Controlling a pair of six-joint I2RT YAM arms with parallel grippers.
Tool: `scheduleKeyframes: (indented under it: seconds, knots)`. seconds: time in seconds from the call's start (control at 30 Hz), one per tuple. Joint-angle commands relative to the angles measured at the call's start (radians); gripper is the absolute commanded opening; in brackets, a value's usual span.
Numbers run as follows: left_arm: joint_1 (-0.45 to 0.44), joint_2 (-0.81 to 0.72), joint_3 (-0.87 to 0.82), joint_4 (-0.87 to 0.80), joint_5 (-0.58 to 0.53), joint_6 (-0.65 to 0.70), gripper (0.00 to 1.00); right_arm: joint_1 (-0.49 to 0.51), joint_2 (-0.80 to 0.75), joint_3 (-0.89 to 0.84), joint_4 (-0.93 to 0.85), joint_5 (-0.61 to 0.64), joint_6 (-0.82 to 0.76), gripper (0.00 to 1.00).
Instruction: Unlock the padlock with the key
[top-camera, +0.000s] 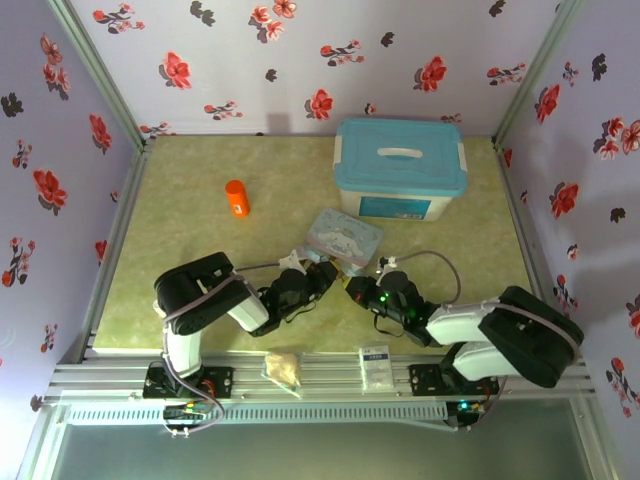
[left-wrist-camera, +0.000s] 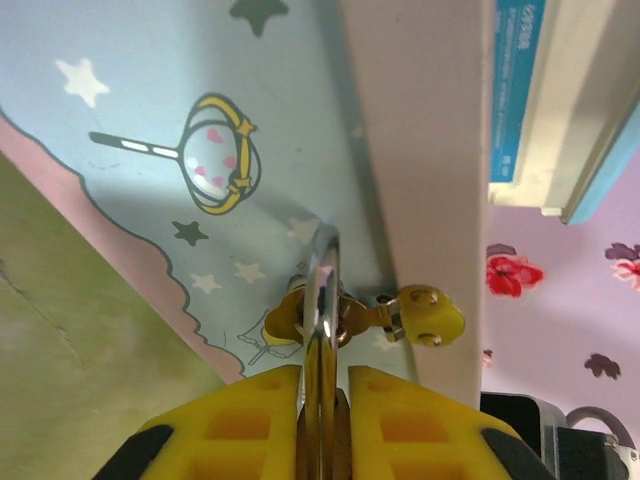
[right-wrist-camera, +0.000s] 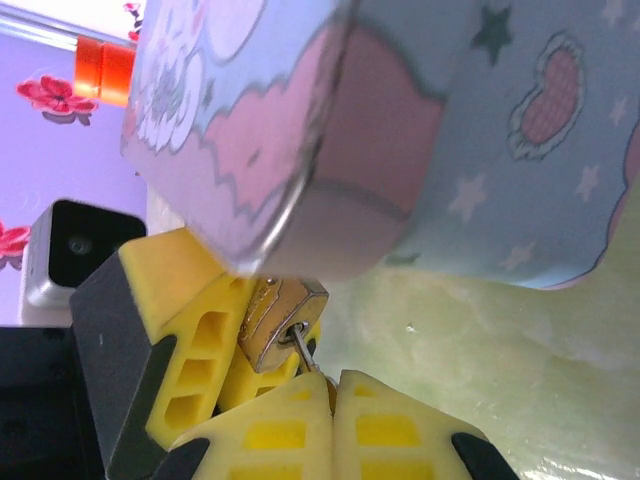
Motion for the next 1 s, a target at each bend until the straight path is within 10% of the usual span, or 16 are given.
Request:
scheduleKeyframes:
  seconds: [0.0, 0.4, 0.67, 0.8, 0.97]
  knots:
    - [-0.098, -0.023, 0.046, 0.09, 0.185, 0.016, 0.0, -0.061, 0.097, 0.072, 0.302, -0.127, 0.09, 0.0]
    - [-0.094, -0.081, -0.008, 0.093, 0.217, 0.081, 0.0, -0.2, 0.314, 0.096, 0.569, -0.351, 0.252, 0.0]
    - [-0.092, -0.069, 0.004, 0.092, 0.222, 0.069, 0.0, -0.177, 0.251, 0.113, 0.484, -0.3, 0.198, 0.08]
    - [-0.072, -0.077, -0.004, 0.093, 0.199, 0.062, 0.0, -0.165, 0.168, 0.076, 0.373, -0.246, 0.149, 0.33]
    - [-0.048, -0.086, -0.026, 0.091, 0.164, 0.055, 0.0, -0.162, 0.047, 0.038, 0.195, -0.203, 0.093, 0.27]
